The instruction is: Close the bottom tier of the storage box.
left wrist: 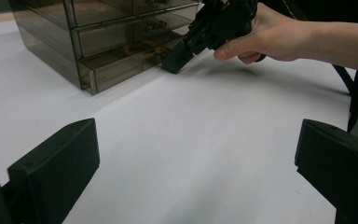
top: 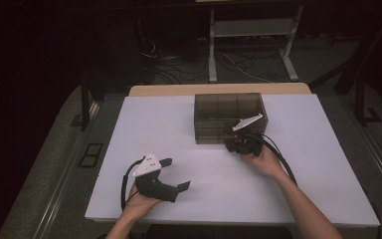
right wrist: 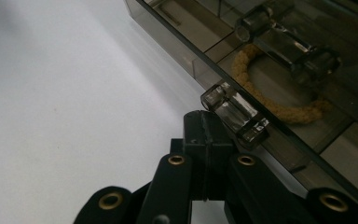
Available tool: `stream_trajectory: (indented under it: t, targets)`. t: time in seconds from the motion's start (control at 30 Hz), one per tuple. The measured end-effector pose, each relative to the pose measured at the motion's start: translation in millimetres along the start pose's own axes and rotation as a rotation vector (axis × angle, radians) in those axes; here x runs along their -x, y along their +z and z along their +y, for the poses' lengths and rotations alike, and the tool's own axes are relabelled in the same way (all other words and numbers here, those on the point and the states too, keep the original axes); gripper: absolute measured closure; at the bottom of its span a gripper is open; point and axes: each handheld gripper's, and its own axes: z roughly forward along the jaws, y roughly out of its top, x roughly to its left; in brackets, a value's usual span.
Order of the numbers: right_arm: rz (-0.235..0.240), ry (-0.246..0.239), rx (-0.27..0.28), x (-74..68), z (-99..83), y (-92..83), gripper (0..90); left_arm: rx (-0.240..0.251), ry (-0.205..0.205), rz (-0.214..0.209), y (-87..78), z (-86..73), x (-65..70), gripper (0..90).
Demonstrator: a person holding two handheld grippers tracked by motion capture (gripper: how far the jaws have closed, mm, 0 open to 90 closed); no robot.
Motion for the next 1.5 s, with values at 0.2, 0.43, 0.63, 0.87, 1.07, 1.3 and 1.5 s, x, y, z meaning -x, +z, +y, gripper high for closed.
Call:
stream_trajectory:
  t: [0.2, 0.43, 0.63, 0.87, 1.07, 1.3, 1.5]
  targets:
    - [-0.007, 0.002, -0.002, 1.3, 1.9, 1.1, 88.8, 0.002, -0.001, 0.0, -0.1, 0.0, 0.0, 0.0]
    - [-0.012, 0.007, 0.003, 2.5, 2.5, 1.9, 88.8, 0.003, -0.001, 0.0, -0.2, 0.0, 0.1, 0.0]
    - [-0.021, 0.009, 0.005, 3.0, 3.1, 2.3, 88.8, 0.003, 0.0, 0.0, -0.1, 0.0, -0.2, 0.0]
    - [-0.033, 0.017, 0.009, 4.1, 4.6, 3.4, 88.8, 0.004, 0.0, 0.001, -0.3, 0.0, -0.3, 0.0]
    - [-0.039, 0.022, 0.017, 6.2, 5.9, 4.9, 88.8, 0.005, -0.001, 0.0, -0.5, 0.0, -0.1, 0.0]
    - [-0.047, 0.027, 0.023, 6.7, 6.3, 5.6, 88.9, 0.003, 0.002, -0.001, -0.6, 0.0, -0.2, 0.0]
    - [-0.046, 0.029, 0.021, 6.7, 6.4, 5.3, 88.8, 0.0, 0.0, 0.0, -0.2, 0.0, -0.3, 0.0]
